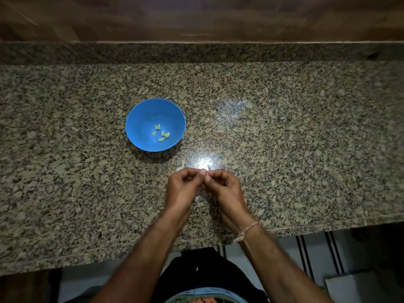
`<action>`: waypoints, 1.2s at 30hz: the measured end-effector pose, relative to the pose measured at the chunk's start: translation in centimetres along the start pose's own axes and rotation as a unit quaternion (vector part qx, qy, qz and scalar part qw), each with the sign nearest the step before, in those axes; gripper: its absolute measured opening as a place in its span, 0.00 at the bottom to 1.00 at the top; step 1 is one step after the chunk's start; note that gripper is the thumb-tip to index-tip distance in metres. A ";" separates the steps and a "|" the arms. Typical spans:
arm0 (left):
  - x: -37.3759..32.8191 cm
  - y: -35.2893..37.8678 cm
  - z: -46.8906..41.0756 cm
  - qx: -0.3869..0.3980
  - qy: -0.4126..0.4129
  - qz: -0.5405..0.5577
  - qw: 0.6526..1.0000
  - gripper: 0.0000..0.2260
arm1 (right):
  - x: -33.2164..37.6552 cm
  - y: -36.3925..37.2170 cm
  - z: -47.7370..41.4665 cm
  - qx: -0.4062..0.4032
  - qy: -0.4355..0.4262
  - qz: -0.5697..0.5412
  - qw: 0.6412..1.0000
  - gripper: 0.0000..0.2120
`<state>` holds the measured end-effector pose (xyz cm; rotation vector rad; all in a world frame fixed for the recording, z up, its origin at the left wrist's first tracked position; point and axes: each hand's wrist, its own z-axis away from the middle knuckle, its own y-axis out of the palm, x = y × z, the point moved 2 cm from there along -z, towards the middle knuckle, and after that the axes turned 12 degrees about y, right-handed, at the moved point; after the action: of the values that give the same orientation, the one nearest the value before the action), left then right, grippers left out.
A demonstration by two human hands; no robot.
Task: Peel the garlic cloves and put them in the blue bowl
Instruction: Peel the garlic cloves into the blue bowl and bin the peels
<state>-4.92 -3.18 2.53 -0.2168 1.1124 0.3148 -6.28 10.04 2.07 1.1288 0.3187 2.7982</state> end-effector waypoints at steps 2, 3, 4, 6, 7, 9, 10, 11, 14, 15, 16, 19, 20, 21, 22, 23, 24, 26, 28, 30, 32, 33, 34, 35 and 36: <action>0.0 0.2 -0.1 -0.002 -0.041 0.066 0.997 0.05 | 0.1 -0.1 0.4 -0.001 -0.027 0.007 1.000 0.05; -0.1 0.3 0.0 0.000 -0.049 0.077 0.996 0.05 | 0.3 -0.1 0.6 -0.003 -0.040 0.013 0.999 0.06; -0.1 0.3 0.1 0.000 -0.056 0.087 0.995 0.05 | 0.3 -0.2 0.7 -0.006 -0.052 0.022 0.998 0.06; 0.1 0.5 0.2 -0.007 -0.073 0.109 0.991 0.05 | 0.3 -0.2 0.5 -0.018 -0.077 0.048 0.996 0.06; 0.4 0.6 0.2 -0.009 -0.081 0.118 0.990 0.06 | 0.3 -0.3 0.4 -0.024 -0.087 0.062 0.994 0.06; 0.9 0.8 0.2 -0.016 -0.090 0.128 0.988 0.06 | 0.5 -0.4 0.2 -0.030 -0.098 0.095 0.990 0.06; 1.1 0.8 0.2 -0.020 -0.092 0.127 0.988 0.06 | 0.5 -0.6 0.0 -0.027 -0.100 0.109 0.989 0.05; 1.2 1.0 0.2 -0.025 -0.093 0.120 0.988 0.06 | 0.6 -0.8 -0.2 -0.023 -0.098 0.117 0.988 0.05; 1.3 1.7 0.9 -0.048 -0.085 0.088 0.991 0.07 | 0.6 -1.0 -0.5 -0.031 -0.074 0.116 0.990 0.03; 1.4 2.0 1.1 -0.057 -0.081 0.080 0.992 0.08 | 0.6 -1.1 -0.6 -0.034 -0.068 0.114 0.991 0.02; 1.4 2.2 1.3 -0.065 -0.077 0.078 0.992 0.08 | 0.5 -1.1 -0.7 -0.034 -0.061 0.103 0.992 0.03; 0.9 2.3 0.9 -0.072 -0.031 0.019 0.997 0.06 | 0.6 -1.6 -0.9 -0.037 -0.043 0.051 0.997 0.04; 0.7 2.2 0.5 -0.073 0.006 -0.049 0.996 0.04 | 0.7 -2.1 -1.0 -0.044 -0.049 0.059 0.996 0.03; 0.5 2.1 0.0 -0.076 0.049 -0.122 0.988 0.02 | 0.8 -2.6 -1.2 -0.053 -0.058 0.086 0.993 0.03; 0.2 2.1 -0.4 -0.078 0.087 -0.180 0.977 0.02 | 0.9 -3.2 -1.4 -0.056 -0.068 0.122 0.989 0.03; 0.0 2.2 -0.9 -0.079 0.116 -0.221 0.965 0.02 | 0.8 -3.8 -1.6 -0.055 -0.075 0.162 0.982 0.03; 0.0 2.4 -1.3 -0.078 0.134 -0.245 0.957 0.02 | 0.8 -4.3 -1.7 -0.054 -0.074 0.199 0.976 0.04; 0.4 2.6 -2.3 -0.075 0.149 -0.270 0.948 0.03 | 0.5 -5.3 -2.0 -0.055 -0.068 0.262 0.961 0.04; 0.8 2.8 -2.6 -0.076 0.159 -0.285 0.942 0.07 | 0.3 -5.8 -2.0 -0.059 -0.073 0.303 0.948 0.04; 0.8 2.8 -1.9 -0.087 0.177 -0.293 0.936 0.11 | 0.2 -5.9 -1.8 -0.059 -0.088 0.339 0.935 0.04; 0.8 2.3 -0.3 -0.096 0.204 -0.312 0.923 0.12 | 0.3 -5.8 -1.6 -0.054 -0.105 0.388 0.914 0.03; 1.0 1.9 0.8 -0.101 0.215 -0.333 0.912 0.12 | 0.2 -5.6 -1.6 -0.052 -0.112 0.414 0.902 0.04; 1.3 1.5 1.9 -0.104 0.221 -0.360 0.901 0.12 | 0.1 -5.5 -1.6 -0.053 -0.118 0.440 0.889 0.04; 2.0 0.9 2.9 -0.103 0.219 -0.385 0.891 0.11 | -0.1 -5.3 -1.7 -0.059 -0.125 0.466 0.874 0.05; 2.8 0.4 3.7 -0.098 0.211 -0.401 0.886 0.11 | -0.2 -5.0 -1.8 -0.069 -0.134 0.490 0.858 0.06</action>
<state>-0.79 -1.19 1.63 -0.9318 1.3142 -0.3875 -7.29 14.63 -0.50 2.0477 -0.6818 3.2360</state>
